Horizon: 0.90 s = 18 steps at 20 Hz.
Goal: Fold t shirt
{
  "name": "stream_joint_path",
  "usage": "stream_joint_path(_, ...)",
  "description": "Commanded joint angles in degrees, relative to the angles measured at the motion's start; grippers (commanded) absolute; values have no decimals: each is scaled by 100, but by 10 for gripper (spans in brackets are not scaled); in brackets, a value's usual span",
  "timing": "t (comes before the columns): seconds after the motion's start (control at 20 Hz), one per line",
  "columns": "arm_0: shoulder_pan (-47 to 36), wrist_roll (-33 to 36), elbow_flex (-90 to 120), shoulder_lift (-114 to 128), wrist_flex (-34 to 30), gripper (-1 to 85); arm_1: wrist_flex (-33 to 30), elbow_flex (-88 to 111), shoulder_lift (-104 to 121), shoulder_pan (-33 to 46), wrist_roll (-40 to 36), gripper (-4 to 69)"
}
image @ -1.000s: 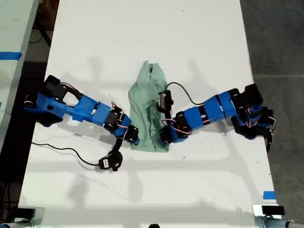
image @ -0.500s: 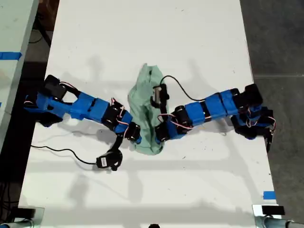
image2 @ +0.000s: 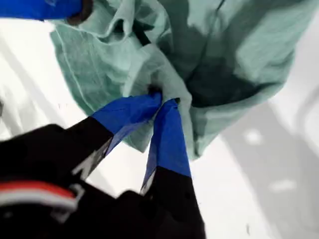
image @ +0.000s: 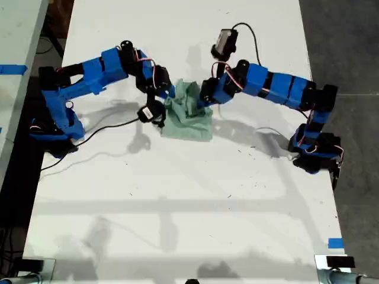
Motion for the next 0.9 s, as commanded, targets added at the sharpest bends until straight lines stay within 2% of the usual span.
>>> stream_joint_path(0.0,-923,580,-299,-413,0,159,79,-378,62,809,-492,79)
stream_joint_path(0.05,-1046,817,-352,-589,44,223,211,-448,-9,1028,-650,207)
stream_joint_path(0.1,-1116,1055,-396,-633,79,305,387,-510,-18,1222,-765,245)
stream_joint_path(0.2,-1143,1485,-782,-606,281,306,738,-694,26,1477,-1020,272)
stream_joint_path(0.3,-1134,1591,-1046,-246,475,262,1055,-835,44,1679,-1195,269)
stream_joint_path(0.35,-1160,1573,-1046,88,598,115,1248,-835,114,1793,-1283,238)
stream_joint_path(0.4,-1230,1468,-1002,475,809,-1,1564,-817,229,1925,-1318,33)
stream_joint_path(0.45,-1266,1556,-967,940,958,-1,1784,-642,492,2004,-1345,-2)
stream_joint_path(0.55,-993,1617,-308,2575,1002,-1,2136,-88,1468,1811,-1433,-2)
stream_joint_path(0.6,-510,1494,53,3551,1002,-1,2171,387,2197,1450,-1362,-2)
stream_joint_path(0.75,1512,211,1705,6249,563,-1,2065,2083,4597,-18,-519,-2)
stream_joint_path(0.85,2057,-360,3920,7945,-158,-1,1608,3841,5854,-844,167,-2)
